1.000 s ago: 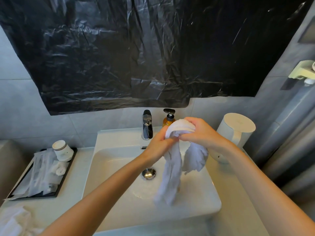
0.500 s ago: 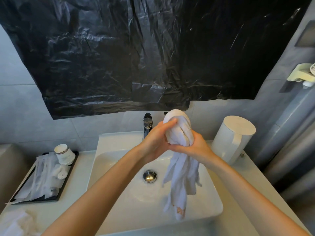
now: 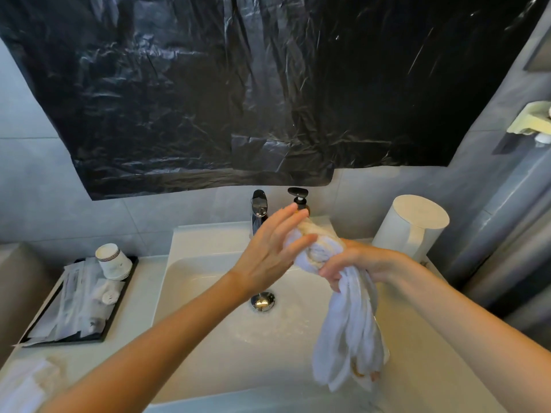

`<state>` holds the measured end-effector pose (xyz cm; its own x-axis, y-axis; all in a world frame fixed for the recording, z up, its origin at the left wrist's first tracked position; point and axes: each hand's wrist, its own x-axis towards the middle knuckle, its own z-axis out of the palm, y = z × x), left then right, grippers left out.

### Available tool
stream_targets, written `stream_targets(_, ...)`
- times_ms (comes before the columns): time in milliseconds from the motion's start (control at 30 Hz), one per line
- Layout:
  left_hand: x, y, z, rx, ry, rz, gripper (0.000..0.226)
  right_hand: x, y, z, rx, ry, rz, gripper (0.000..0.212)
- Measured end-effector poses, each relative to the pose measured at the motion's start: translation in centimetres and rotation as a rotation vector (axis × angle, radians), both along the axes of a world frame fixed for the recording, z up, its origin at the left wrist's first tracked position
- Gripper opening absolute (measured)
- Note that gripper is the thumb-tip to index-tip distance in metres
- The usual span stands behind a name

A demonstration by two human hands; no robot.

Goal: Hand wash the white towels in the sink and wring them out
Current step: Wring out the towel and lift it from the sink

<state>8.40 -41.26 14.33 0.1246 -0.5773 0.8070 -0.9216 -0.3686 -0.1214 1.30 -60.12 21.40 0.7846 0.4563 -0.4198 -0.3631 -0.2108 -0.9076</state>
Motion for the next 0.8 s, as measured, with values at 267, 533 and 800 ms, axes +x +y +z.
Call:
stream_targets(267,0.0,-0.3,-0.8,-0.117,-0.073,-0.074,0.05,0.2,1.0,-3.1,0.14,0.288,0.006,0.023)
stream_targets(533,0.8,0.6,-4.0,0.437,0.386,0.145,0.056,1.0,3.8,-5.6,-0.762,-0.09,-0.021,0.029)
stream_targets(800,-1.0,-1.5,-7.2,0.776,1.033,0.337,0.034,-0.2,5.3,-11.7,-1.325,-0.427,0.022,0.029)
